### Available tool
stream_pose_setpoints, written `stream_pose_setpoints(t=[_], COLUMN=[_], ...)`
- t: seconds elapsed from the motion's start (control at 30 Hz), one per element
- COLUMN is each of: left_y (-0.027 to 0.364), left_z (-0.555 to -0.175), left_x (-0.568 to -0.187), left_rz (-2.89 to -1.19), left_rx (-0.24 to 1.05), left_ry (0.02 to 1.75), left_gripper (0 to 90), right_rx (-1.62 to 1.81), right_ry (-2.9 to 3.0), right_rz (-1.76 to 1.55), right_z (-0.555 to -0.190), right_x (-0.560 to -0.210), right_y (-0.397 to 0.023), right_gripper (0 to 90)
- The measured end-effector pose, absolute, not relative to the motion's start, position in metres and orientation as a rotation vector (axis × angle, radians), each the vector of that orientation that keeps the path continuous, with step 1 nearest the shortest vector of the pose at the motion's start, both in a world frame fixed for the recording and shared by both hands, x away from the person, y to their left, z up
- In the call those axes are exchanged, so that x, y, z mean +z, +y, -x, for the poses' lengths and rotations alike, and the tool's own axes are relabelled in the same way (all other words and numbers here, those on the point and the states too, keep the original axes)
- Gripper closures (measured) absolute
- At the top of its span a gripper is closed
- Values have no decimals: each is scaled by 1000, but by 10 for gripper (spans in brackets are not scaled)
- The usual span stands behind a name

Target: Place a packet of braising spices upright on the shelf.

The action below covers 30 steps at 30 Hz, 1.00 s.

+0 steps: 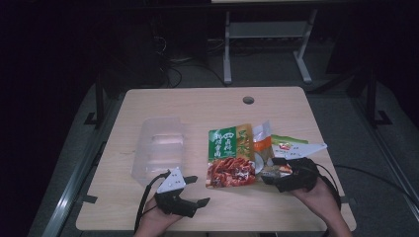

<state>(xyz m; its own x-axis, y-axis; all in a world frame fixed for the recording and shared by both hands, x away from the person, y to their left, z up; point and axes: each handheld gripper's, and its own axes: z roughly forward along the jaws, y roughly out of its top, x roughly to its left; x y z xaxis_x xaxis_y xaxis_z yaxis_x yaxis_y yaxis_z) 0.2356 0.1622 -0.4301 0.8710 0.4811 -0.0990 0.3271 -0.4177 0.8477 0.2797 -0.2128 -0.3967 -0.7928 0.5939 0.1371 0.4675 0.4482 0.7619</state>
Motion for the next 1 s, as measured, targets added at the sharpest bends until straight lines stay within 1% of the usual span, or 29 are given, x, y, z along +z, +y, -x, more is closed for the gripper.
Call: stream_pose_setpoints(t=[0.23, 0.63, 0.83, 0.9, 1.0], left_y=[163, 159, 159, 158, 158], left_z=[-238, -241, -241, -241, -241], left_x=[-429, -429, -428, -428, -428], left_rz=[-2039, -2049, -2059, -2039, -2047], left_rx=[202, 193, 203, 196, 201], left_ry=[589, 580, 569, 580, 575], left_gripper=[198, 199, 200, 199, 200], right_rx=[1187, 1084, 1074, 1042, 1031], right_ry=[2590, 2634, 2647, 2652, 2655], right_rz=[-937, -1015, -1103, -1123, -1138], right_z=[-306, -363, -390, -398, -409], right_x=[-387, -378, -379, -380, -383], right_y=[-192, -171, -164, -161, -159], right_gripper=[227, 237, 242, 242, 262])
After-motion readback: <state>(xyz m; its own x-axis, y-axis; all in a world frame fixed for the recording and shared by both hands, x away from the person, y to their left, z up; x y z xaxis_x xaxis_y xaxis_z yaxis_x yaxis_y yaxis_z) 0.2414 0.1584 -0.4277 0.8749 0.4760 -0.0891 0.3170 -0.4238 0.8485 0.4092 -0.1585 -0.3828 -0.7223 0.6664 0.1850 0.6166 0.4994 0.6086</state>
